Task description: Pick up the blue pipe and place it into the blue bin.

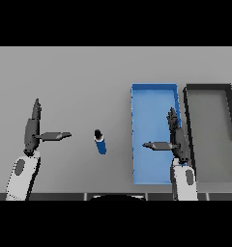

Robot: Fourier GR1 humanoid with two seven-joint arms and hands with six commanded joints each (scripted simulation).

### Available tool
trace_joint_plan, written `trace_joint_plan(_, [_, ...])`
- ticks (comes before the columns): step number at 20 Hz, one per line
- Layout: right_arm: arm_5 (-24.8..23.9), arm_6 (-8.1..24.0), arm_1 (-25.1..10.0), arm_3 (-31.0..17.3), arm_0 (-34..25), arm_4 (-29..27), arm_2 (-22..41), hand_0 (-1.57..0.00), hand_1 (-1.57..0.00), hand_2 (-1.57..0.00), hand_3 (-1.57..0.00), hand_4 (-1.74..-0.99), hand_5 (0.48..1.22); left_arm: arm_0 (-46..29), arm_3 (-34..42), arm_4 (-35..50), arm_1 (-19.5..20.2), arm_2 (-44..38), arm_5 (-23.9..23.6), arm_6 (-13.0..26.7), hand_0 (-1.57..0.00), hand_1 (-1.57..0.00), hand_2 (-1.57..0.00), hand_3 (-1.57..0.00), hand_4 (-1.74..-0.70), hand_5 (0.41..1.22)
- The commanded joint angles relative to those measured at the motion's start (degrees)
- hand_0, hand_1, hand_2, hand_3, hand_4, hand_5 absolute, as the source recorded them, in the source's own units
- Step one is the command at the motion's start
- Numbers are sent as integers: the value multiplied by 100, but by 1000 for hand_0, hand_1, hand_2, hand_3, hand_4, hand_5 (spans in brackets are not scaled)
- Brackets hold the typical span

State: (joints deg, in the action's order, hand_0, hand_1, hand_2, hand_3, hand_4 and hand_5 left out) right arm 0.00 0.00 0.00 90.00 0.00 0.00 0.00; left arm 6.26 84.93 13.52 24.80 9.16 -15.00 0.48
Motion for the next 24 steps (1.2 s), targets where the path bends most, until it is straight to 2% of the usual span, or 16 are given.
trace_joint_plan(1, [-4,2,-2,-2,-3,-4,-4,1,1,1,1,-1210,594,3,0,-1,-4,-1,-4,-24,1,1,1,1,-967,594])
trace_joint_plan(6, [-20,-9,4,5,-15,-8,-13,1,1,1,1,-1210,594,46,-46,-31,-22,15,-19,-18,1,1,1,1,-967,594])
trace_joint_plan(7, [104,-229,-439,145,1,418,163,1,1,1,1,-1210,594,41,15,-47,406,225,691,-236,1,1,1,1,-967,594])
trace_joint_plan(8, [177,-417,-648,268,112,718,340,1,1,1,1,-1206,592,-18,7,-5,692,296,1176,-463,1,1,1,1,-969,595])
trace_joint_plan(9, [211,-438,-770,370,172,939,473,1,1,1,1,-1198,589,-23,-49,-22,856,356,1453,-536,1,1,1,1,-970,596])
trace_joint_plan(13, [298,-480,-953,534,310,1149,600,1,1,1,1,-1191,587,-1,-139,-59,1057,442,1880,-825,1,1,1,1,-967,598])
trace_joint_plan(16, [273,-379,-906,653,370,1216,680,1,1,1,1,-1181,580,-217,278,30,1214,591,2201,-1014,1,1,1,1,-970,586])
trace_joint_plan(18, [271,-252,-885,621,277,1149,636,1,1,1,1,-1194,579,-298,562,122,1387,734,2515,-931,1,1,1,1,-984,578])
trace_joint_plan(22, [371,-280,-846,587,225,1015,638,1,1,1,1,-1225,580,-461,1125,-74,1461,1234,2687,-245,1,1,1,1,-1018,512])
trace_joint_plan(24, [354,-227,-867,558,185,992,586,1,1,1,1,-1228,573,-506,1309,-175,1411,1494,2784,-32,1,1,1,1,-1047,483])
